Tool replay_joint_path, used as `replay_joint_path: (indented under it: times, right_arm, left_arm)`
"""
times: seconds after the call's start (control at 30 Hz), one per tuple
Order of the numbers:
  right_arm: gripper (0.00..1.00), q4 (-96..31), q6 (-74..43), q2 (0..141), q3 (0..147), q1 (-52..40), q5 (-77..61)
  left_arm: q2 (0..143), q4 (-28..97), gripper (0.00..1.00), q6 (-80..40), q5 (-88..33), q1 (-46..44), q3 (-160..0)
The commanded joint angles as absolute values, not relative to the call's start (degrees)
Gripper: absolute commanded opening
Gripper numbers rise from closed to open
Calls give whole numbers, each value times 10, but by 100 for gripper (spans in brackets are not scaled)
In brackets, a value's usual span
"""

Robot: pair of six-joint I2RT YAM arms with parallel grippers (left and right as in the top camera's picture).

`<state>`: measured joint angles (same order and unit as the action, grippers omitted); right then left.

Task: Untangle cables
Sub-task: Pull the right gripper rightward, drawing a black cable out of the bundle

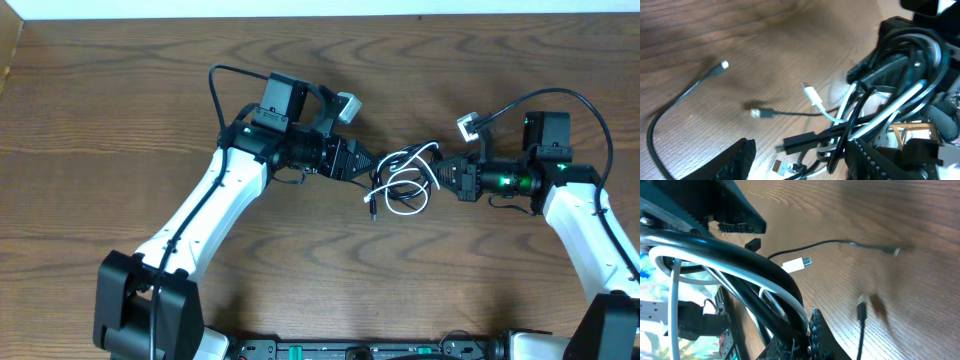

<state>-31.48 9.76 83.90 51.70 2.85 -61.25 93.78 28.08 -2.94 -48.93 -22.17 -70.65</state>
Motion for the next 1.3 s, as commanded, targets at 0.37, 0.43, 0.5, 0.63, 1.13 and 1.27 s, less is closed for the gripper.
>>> replay_joint_path:
  times: [0.37,0.43,0.5,0.63,1.13,1.27]
  right_arm:
    - [1,-317,108,837,521,26,-623]
    - [1,-317,108,837,521,26,-620]
    - [1,-318,108,837,521,26,-620]
    - [1,-322,108,837,521,26,-621]
    - [1,-246,44,811,529,73,-778]
    - [1,-173,-55,789,529,102,-775]
  left_arm:
    - [971,278,62,-22,-473,-256,-710]
    - [971,278,62,-21,-472,-268,-710]
    - [971,279,61,-22,-457,-278,-710]
    - [973,283,50,-50,-341,-293,-705]
    - [1029,360,25,-188,-103,-296,-702]
    - [1029,373,11,-188,-100,-295,-702]
